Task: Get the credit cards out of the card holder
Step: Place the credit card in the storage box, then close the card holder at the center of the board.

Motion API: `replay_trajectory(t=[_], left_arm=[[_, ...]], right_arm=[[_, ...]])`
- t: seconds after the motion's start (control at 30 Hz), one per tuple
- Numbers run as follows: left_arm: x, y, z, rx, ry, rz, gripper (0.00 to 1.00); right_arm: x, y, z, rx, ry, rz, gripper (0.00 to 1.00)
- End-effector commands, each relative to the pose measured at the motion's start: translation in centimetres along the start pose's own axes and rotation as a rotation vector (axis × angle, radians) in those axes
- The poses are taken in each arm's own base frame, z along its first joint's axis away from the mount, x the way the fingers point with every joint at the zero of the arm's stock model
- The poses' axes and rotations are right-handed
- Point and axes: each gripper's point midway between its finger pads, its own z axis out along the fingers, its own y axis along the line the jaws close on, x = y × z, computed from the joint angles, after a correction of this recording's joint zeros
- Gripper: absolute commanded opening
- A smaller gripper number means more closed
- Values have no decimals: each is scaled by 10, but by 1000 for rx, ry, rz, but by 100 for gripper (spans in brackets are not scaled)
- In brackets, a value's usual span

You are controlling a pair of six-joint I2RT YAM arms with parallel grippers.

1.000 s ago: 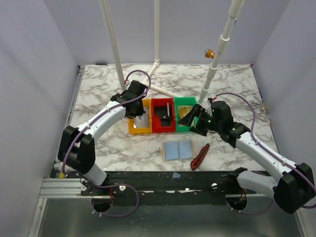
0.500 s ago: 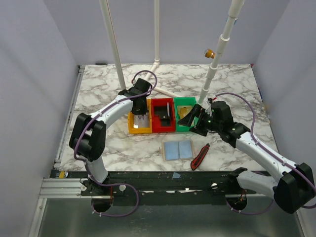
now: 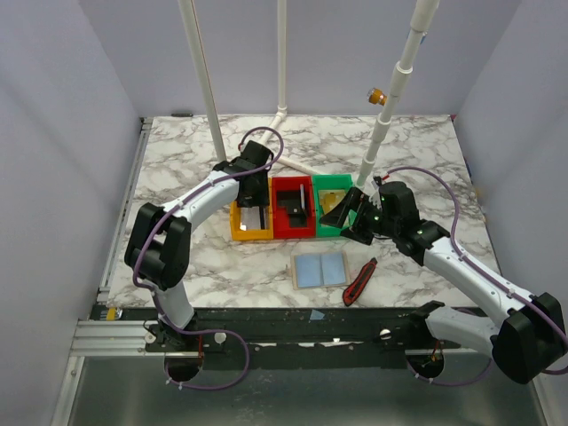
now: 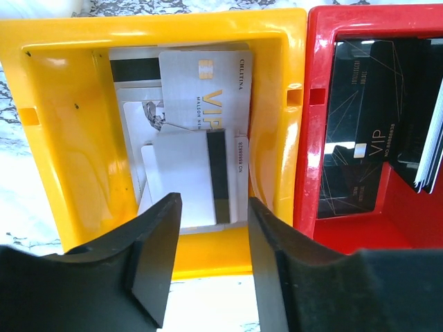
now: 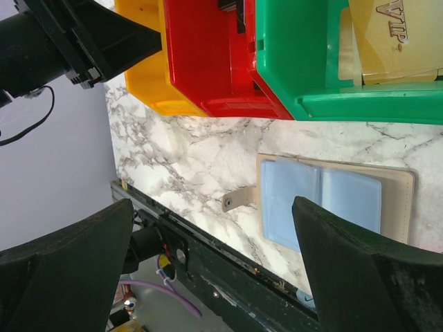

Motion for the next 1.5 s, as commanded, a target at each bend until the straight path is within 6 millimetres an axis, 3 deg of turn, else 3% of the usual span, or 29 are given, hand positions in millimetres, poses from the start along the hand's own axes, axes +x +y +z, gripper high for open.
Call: replay_trajectory(t=[0.0, 0.57, 0.8, 1.17, 1.3, 1.37, 1.47], left_arm=[[-19, -2, -20, 20, -65, 3, 47], [-21, -7, -64, 110, -133, -5, 53], [-6, -18, -85, 203, -144, -13, 53], [31, -25, -101, 322, -124, -46, 53], [41, -21, -103, 329, -119, -52, 53], [46, -21, -103, 339, -116, -54, 53], [56, -21, -102, 355, -101, -57, 52]], right_arm=[[-5, -2, 1, 14, -16, -3, 100], [6, -11, 6, 26, 32, -27, 100], [16, -28, 11, 85, 85, -62, 100], [41, -39, 16, 169, 124, -144, 99], [56, -35, 22, 177, 149, -177, 88], [65, -32, 26, 177, 163, -190, 74], [77, -29, 33, 176, 188, -201, 39]])
